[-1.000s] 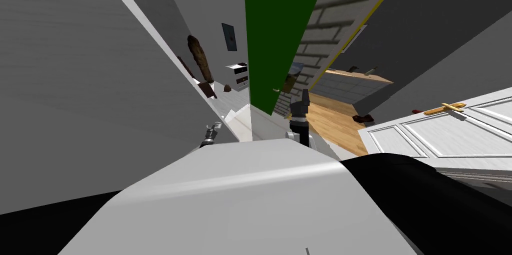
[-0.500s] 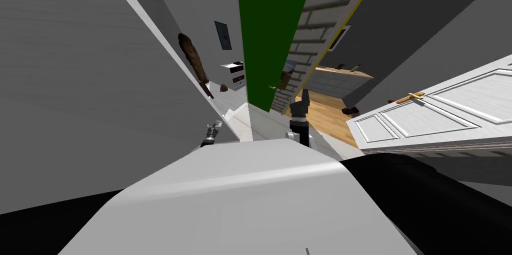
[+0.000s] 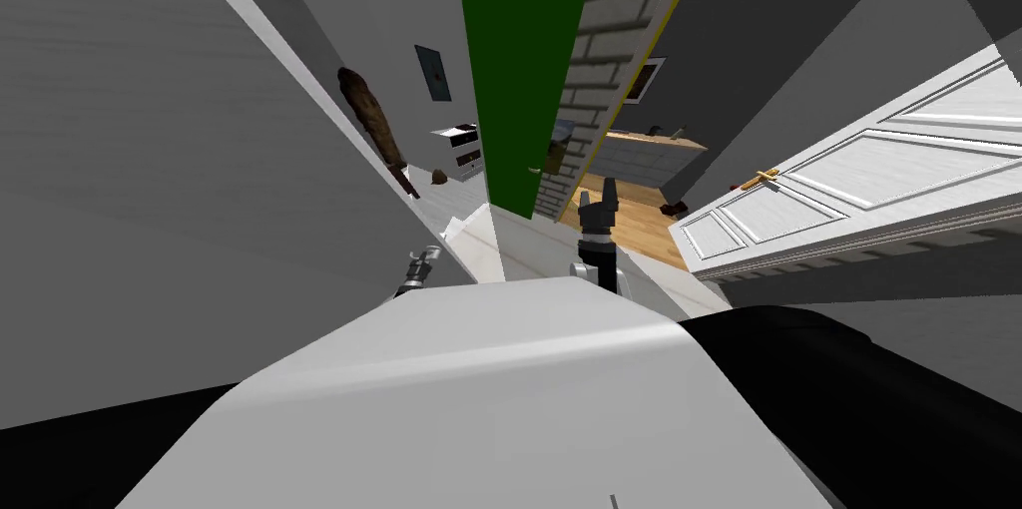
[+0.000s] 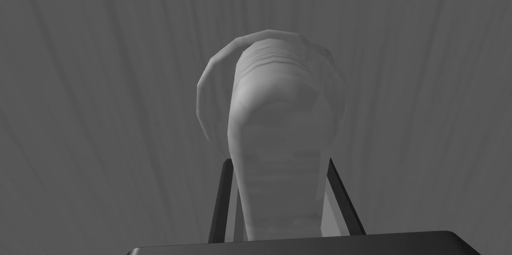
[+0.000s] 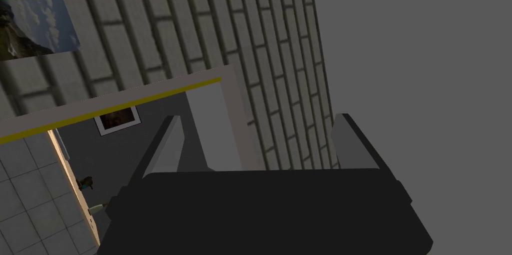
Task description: Pull the door open
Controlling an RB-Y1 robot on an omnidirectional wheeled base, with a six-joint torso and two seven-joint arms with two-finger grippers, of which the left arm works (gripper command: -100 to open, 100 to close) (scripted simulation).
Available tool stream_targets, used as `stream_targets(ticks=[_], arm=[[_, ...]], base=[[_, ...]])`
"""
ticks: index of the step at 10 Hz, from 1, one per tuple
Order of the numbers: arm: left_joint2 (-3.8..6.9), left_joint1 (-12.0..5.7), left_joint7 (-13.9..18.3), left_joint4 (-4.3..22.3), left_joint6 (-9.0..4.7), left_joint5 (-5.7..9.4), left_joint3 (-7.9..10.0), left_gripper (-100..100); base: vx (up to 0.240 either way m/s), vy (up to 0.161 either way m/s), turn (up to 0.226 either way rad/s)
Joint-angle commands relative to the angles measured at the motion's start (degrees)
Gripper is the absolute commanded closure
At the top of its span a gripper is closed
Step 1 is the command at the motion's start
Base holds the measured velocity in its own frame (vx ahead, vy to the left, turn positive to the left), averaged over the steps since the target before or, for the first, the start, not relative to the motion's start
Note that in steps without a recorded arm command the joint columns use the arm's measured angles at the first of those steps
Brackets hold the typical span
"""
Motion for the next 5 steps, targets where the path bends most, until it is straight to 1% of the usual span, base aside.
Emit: stream_targets(ticks=[1,3,4,5], arm=[[0.44,0.08,0.7,1.1,-1.86,-0.1,-0.26,100],[1.24,0.98,1.6,1.6,-3.54,-0.24,-0.63,100],[1.53,1.3,1.9,1.8,-4.13,-0.29,-0.76,100],[1.27,1.27,1.6,1.0,-3.4,-0.26,-0.69,100]], base=[[-0.103,0.033,-0.102],[-0.164,0.058,-0.165],[-0.178,0.078,-0.118],[-0.07,0.028,-0.031]])
